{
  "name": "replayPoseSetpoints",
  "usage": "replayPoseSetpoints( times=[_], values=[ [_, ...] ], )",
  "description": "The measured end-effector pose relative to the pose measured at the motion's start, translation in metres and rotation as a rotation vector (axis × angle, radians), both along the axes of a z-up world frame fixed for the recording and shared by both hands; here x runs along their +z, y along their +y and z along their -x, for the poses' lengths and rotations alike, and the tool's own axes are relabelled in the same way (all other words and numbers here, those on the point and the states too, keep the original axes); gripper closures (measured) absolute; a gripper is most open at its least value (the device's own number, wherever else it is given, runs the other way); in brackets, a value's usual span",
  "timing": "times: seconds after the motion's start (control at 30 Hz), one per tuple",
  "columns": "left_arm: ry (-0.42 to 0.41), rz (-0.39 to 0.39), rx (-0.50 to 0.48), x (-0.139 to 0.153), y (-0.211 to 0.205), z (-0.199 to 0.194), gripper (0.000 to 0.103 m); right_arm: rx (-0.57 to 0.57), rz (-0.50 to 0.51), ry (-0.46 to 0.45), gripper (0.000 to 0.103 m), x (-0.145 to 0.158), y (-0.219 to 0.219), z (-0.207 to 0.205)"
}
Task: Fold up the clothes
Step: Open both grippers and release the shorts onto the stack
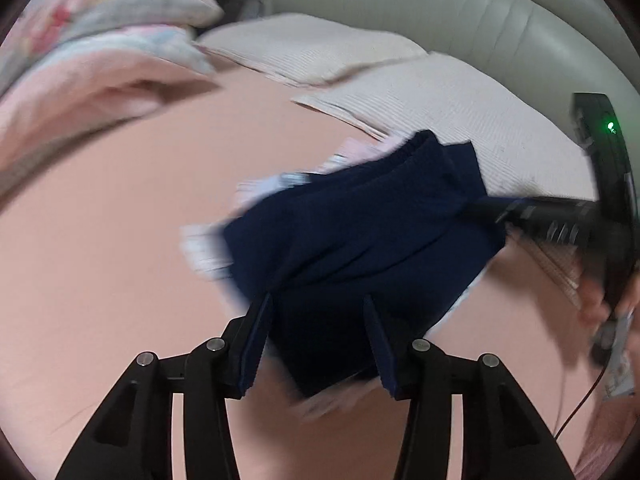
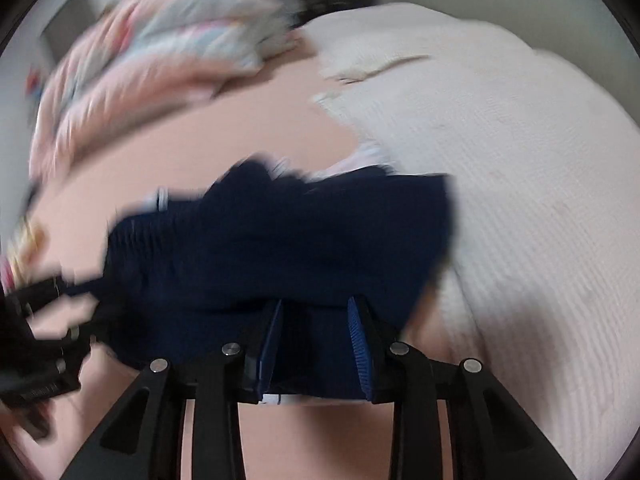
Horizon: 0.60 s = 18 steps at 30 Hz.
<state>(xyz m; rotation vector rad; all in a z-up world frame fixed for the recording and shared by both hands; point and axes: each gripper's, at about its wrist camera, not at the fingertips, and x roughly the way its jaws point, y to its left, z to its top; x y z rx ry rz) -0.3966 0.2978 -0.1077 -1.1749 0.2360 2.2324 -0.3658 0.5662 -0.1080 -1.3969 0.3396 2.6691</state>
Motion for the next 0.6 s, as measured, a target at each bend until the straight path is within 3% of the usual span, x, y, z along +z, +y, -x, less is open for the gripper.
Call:
replayPoseSetpoints(
  times=[0.07, 0.1, 0.13, 0.2, 0.23, 0.37, 0.5, 0.6],
  values=[
    [0.015, -0.017, 0.063, 0.011, -0.03, -0.002, 0.057, -0.045, -0.058, 0.033, 0.058, 0.018, -0.002, -0.012],
    [-0.002, -0.035, 0.127, 0.016, -0.051, 0.0, 0.048, -0.038, -0.045, 0.041, 0.044, 0.025, -0.009, -0.018],
    [-0.019, -0.054, 0.192, 0.02, -0.071, 0.002, 0.036, -0.018, -0.005, 0.044, 0.019, 0.031, -0.017, -0.024],
    [-0.051, -0.094, 0.317, 0.028, -0.114, 0.006, 0.023, 0.02, 0.045, 0.063, 0.0, 0.041, -0.047, -0.031],
    [-0.053, -0.091, 0.387, 0.031, -0.136, 0.01, 0.014, 0.044, 0.052, 0.071, 0.0, 0.045, -0.065, -0.031],
    [-0.025, -0.045, 0.554, 0.041, -0.194, 0.024, 0.013, 0.131, 0.067, 0.059, 0.0, 0.049, -0.143, -0.02],
    [-0.02, 0.011, 0.635, 0.054, -0.24, 0.027, 0.013, 0.178, -0.015, 0.03, 0.0, 0.048, -0.217, -0.008],
    [0.001, 0.038, 0.638, 0.066, -0.269, 0.014, 0.013, 0.209, -0.015, 0.027, 0.0, 0.052, -0.257, -0.009]
  ],
)
